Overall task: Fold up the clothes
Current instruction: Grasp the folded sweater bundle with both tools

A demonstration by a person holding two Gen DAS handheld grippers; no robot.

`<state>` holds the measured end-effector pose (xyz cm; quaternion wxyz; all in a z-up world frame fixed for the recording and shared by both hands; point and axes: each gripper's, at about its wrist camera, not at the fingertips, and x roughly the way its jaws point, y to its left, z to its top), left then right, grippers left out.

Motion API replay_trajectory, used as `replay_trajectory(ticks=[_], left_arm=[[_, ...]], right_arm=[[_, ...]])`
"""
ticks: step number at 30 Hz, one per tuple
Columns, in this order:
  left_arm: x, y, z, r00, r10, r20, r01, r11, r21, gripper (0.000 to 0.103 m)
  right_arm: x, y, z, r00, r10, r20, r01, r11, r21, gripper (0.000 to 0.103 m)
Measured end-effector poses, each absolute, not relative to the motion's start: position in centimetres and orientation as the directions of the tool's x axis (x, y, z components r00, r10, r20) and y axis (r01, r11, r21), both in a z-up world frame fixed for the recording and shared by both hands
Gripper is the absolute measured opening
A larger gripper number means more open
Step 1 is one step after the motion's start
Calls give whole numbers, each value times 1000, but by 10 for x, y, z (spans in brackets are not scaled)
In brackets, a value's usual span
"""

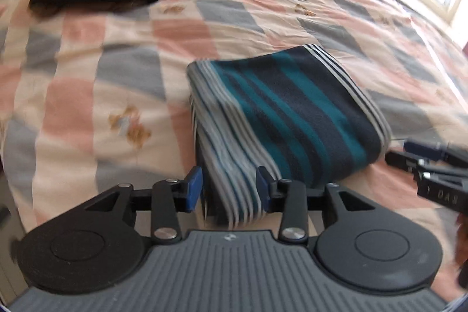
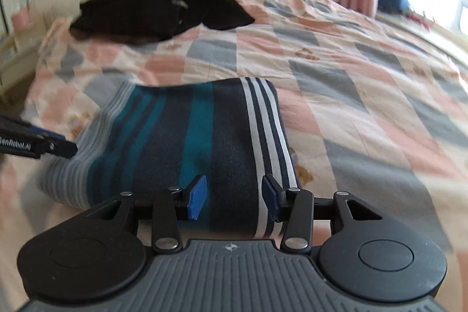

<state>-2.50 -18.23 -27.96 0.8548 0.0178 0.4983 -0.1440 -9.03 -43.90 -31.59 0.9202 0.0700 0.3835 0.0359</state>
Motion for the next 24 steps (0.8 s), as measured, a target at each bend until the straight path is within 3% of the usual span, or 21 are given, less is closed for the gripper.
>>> replay_trajectory(ticks=[6, 12, 18, 24], left_arm=[[-25, -115, -293, 343, -378, -860, 47, 921, -386, 48], [13, -69, -326, 346, -607, -716, -95, 736, -670, 59], [88, -71, -370, 285, -709, -645, -45, 663, -747, 63], [139, -92, -403, 170, -719, -674, 35, 688, -725, 77]], right_arm=[[-141, -441, -316, 659, 212, -721, 81, 934, 348, 58], [-164, -427, -347, 556, 297, -776, 172, 873, 457, 60], [-148, -423, -358, 526, 301, -795, 242, 843, 480, 60], [-109, -424, -355, 545, 238, -804, 328, 822, 466, 61]])
